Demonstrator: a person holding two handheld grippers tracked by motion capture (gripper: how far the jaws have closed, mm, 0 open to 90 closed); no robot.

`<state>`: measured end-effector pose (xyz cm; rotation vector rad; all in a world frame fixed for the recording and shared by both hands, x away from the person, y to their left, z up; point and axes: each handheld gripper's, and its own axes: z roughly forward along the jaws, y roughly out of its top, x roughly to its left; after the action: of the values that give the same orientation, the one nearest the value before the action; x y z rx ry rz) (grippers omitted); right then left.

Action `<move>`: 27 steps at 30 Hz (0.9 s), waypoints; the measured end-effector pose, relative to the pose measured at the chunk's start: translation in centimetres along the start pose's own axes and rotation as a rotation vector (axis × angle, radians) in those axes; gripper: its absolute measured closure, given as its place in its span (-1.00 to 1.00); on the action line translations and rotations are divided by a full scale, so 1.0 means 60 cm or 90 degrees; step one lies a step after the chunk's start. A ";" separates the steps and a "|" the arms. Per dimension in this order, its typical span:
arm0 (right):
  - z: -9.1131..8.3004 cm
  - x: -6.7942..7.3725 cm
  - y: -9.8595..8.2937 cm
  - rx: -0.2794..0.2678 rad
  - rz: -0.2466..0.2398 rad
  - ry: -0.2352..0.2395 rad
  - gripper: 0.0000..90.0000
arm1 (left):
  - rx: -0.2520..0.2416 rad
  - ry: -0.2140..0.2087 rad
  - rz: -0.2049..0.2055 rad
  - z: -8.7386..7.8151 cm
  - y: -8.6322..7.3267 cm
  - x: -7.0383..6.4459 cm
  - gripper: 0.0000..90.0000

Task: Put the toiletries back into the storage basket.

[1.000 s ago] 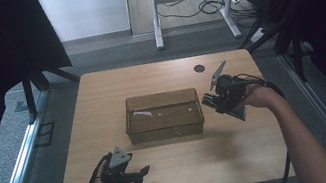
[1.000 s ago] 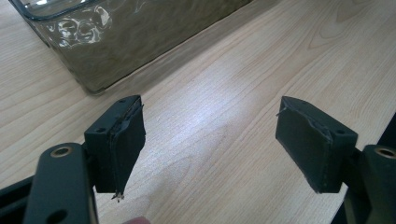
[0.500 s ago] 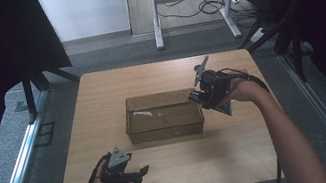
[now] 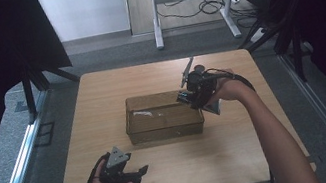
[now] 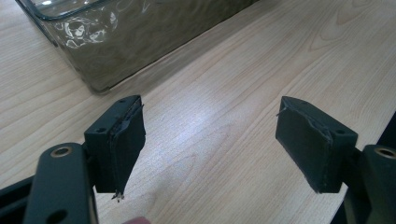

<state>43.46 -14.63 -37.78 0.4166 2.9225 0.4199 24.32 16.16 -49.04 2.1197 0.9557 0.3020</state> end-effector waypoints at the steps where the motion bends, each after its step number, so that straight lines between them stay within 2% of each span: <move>1: 0.002 0.000 0.002 0.001 -0.004 0.001 0.01 | 0.002 0.000 0.002 0.000 0.000 0.000 -0.46; 14: 0.009 0.000 0.026 0.000 -0.018 0.000 0.01 | -0.001 0.001 -0.003 -0.003 0.000 0.002 -0.46; 20: 0.016 0.001 0.037 0.009 -0.036 -0.012 0.01 | 0.007 -0.004 0.001 0.002 -0.001 0.000 -0.46; 27: 0.025 0.002 0.053 0.008 -0.047 -0.006 0.01 | 0.004 -0.002 -0.002 0.000 -0.001 0.002 -0.46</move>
<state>44.42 -11.31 -38.26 0.3108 2.9222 0.3876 24.36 16.30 -49.08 2.1235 0.9588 0.2955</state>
